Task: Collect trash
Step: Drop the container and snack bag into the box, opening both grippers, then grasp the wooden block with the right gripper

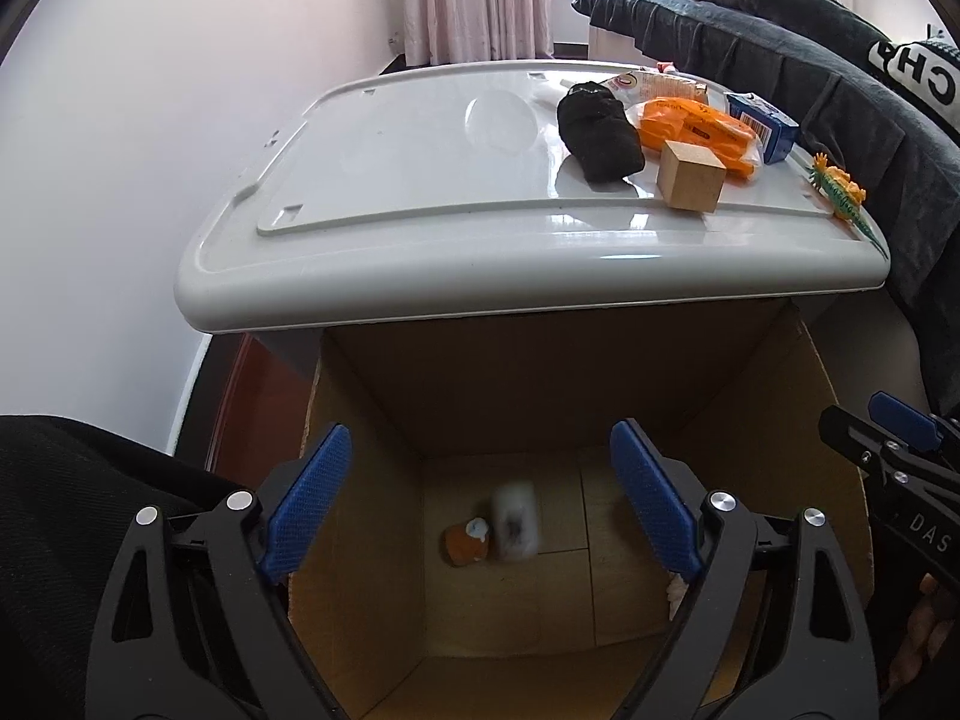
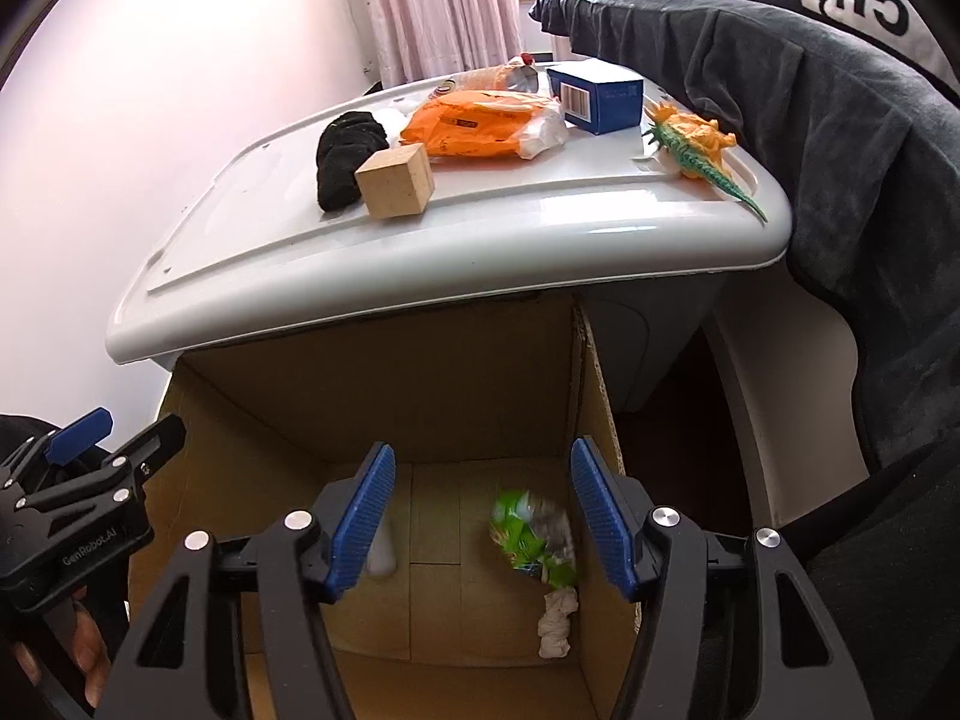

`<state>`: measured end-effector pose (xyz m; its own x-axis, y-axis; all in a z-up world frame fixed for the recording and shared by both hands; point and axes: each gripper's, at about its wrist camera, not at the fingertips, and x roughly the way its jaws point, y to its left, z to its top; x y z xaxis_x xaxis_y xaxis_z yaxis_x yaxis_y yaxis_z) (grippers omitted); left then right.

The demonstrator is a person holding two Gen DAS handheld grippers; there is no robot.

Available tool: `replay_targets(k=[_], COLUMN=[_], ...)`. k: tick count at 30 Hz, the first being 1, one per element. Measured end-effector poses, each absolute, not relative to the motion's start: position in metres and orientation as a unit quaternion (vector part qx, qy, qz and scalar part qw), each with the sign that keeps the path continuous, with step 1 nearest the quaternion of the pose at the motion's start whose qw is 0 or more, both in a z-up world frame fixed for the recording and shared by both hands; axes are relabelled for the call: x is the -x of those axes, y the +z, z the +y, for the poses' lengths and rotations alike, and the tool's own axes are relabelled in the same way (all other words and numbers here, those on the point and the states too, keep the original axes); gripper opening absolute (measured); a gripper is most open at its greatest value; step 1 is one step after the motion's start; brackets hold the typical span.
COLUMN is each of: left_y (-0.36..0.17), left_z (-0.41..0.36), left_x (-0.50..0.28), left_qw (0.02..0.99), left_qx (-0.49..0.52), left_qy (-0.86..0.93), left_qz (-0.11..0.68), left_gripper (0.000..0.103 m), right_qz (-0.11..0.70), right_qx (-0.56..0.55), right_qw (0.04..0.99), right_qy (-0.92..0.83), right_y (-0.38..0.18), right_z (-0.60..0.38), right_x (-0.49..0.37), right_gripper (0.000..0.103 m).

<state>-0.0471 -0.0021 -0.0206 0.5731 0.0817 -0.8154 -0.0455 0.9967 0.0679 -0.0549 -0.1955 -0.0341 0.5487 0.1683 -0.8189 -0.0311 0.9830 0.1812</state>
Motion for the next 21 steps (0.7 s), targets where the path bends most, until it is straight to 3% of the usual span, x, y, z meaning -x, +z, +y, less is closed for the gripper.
replay_targets(k=[21], left_y=[-0.025], left_z=[0.008], left_x=[0.04], left_qw=[0.881], left_qx=[0.019], left_qy=[0.029], left_qz=[0.471], left_gripper=[0.086], right_qz=[0.455], right_qx=[-0.066], right_qw=[0.886], right_qy=[0.06], right_y=[-0.015], right_z=[-0.197], right_x=[0.026], right_gripper=[0.064])
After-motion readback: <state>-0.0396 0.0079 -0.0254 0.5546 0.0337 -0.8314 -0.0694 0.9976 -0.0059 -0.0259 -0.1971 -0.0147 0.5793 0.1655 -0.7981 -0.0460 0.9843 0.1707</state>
